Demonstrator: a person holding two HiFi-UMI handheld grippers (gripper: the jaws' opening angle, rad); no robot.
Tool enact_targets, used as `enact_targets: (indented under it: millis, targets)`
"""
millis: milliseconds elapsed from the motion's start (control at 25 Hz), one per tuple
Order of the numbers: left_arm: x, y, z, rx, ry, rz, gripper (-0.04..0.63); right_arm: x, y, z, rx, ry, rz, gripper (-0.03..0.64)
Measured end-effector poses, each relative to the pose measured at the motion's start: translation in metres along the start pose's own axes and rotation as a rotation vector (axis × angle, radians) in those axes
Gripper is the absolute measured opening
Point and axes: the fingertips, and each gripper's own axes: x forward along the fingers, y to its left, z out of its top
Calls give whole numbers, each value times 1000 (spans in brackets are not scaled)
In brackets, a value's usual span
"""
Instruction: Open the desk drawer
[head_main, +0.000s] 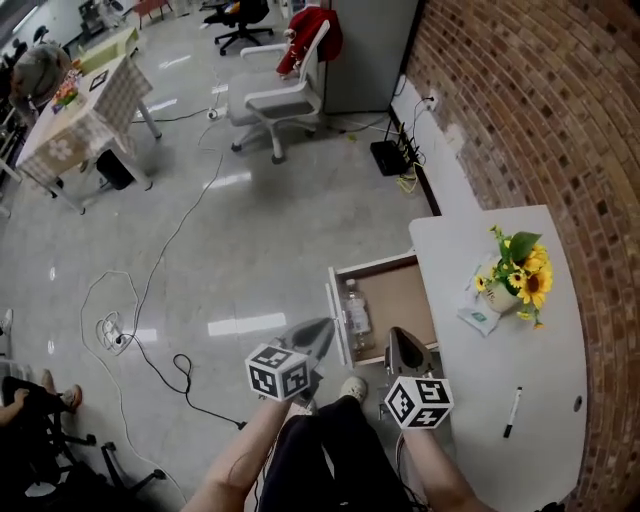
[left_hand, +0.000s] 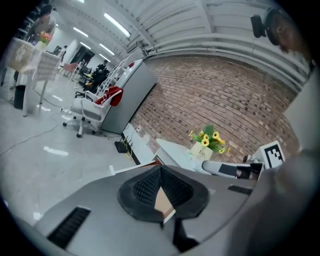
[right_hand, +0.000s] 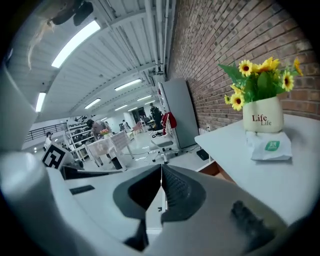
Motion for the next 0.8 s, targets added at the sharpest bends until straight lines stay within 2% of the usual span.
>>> enact_targets:
  millis: [160, 320, 520, 720, 800]
  targets:
    - [-15, -50, 22, 64, -15, -19, 9, -26, 10, 22, 34, -6, 42, 12]
    - [-21, -94, 44, 172, -39, -48, 9, -45, 19, 51, 36, -55, 72, 12]
    - [-33, -138, 53, 203, -63, -82, 9, -84, 16, 71, -1, -101, 45, 12]
    - [-21, -169, 66, 338, -71, -136, 9, -104, -1, 94, -2, -175, 8, 12]
    - [-16, -177, 61, 364, -59, -137, 9, -112, -11, 95, 4, -183, -10, 12]
